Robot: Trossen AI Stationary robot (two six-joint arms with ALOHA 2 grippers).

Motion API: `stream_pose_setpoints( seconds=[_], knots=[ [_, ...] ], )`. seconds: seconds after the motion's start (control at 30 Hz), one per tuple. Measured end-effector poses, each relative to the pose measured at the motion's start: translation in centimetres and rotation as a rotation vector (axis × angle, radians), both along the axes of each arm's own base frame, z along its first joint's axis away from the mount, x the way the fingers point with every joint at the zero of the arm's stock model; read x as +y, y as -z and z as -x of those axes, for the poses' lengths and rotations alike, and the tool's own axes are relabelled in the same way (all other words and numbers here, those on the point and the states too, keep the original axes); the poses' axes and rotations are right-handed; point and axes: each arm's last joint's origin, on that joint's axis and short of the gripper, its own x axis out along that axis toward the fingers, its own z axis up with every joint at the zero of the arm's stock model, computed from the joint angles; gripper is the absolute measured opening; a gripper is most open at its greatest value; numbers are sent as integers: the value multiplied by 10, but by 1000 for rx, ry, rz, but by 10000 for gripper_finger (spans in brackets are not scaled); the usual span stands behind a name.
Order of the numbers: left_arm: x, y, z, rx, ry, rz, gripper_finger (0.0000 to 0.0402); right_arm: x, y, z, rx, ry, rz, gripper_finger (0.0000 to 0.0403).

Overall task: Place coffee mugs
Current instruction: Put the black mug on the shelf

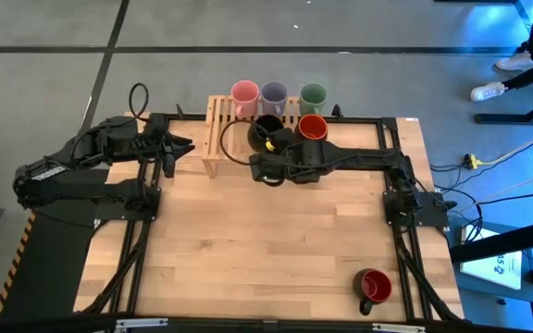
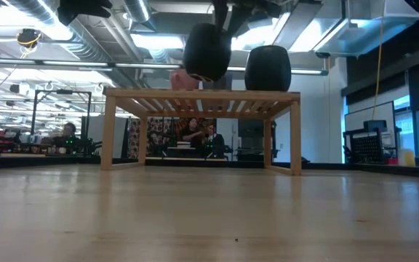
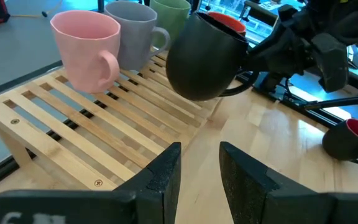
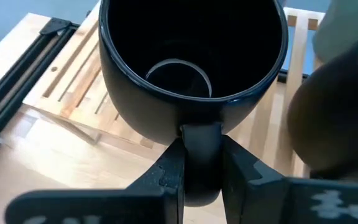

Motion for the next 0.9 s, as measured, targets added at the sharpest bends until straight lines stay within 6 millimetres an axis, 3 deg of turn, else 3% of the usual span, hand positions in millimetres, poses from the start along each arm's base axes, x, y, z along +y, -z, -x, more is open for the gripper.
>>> stream_pose_setpoints(
  seconds=[0.63,0.9],
  knots=[
    [0,0,0,0,0,1,104,-17,21,-4,94,77,-46,48],
    [0,0,0,-1,-1,2,104,-22,21,-2,95,107,-18,48]
  ],
)
